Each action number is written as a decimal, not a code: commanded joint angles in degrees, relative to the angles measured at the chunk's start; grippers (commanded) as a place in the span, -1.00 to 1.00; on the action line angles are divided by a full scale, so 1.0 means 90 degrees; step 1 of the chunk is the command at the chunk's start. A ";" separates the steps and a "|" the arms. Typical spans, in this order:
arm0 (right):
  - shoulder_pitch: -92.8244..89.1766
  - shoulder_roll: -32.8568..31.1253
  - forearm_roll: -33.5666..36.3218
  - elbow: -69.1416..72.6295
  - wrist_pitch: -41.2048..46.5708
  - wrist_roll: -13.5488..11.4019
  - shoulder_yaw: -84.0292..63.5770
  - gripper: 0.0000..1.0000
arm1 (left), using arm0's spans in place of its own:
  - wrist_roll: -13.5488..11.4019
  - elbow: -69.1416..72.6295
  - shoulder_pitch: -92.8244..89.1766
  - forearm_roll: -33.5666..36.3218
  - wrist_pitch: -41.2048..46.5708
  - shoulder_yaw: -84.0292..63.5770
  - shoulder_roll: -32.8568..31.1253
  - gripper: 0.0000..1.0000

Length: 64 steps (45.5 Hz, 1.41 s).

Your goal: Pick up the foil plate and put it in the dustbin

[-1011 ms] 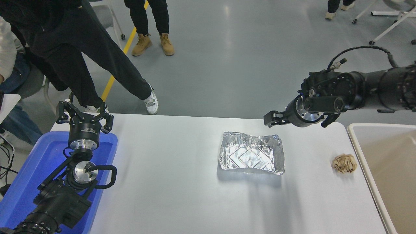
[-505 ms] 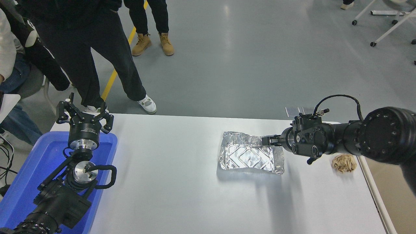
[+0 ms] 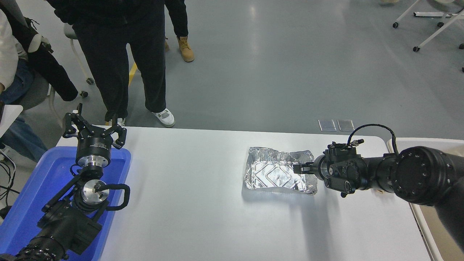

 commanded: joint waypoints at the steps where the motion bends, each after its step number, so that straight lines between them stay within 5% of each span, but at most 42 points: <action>1: -0.0160 0.0008 -0.0138 -0.0141 -0.0009 0.0000 0.0116 0.96 | 0.0000 0.0000 -0.0002 0.0000 0.0001 0.0000 0.0000 0.98; 33: -0.0296 0.0008 -0.0050 -0.0112 0.0069 0.0009 0.0468 0.51 | 0.0000 0.0000 -0.0002 0.0000 0.0001 0.0000 0.0000 0.98; 37: -0.0326 0.0008 -0.0109 -0.0121 0.0030 0.0009 0.0536 0.08 | 0.0000 0.0000 -0.0002 0.0000 0.0001 0.0000 0.0010 0.98; 42: -0.0326 -0.0002 -0.0109 -0.0151 0.0030 0.0009 0.0536 -0.17 | 0.0000 0.0000 -0.0002 0.0000 0.0001 0.0000 0.0000 0.98; 43: -0.0316 -0.0012 -0.0118 -0.0141 0.0030 0.0009 0.0536 -0.33 | 0.0000 0.0000 -0.0002 0.0000 0.0001 0.0000 0.0010 0.98; 45: -0.0316 -0.0012 -0.0138 -0.0141 0.0049 0.0009 0.0527 -1.00 | 0.0000 0.0000 -0.0002 0.0000 0.0001 0.0000 0.0010 0.98; 64: -0.0267 -0.0012 -0.0236 -0.0131 0.0030 0.0009 0.0507 -1.00 | 0.0000 0.0000 -0.0002 0.0000 0.0001 0.0000 0.0000 0.98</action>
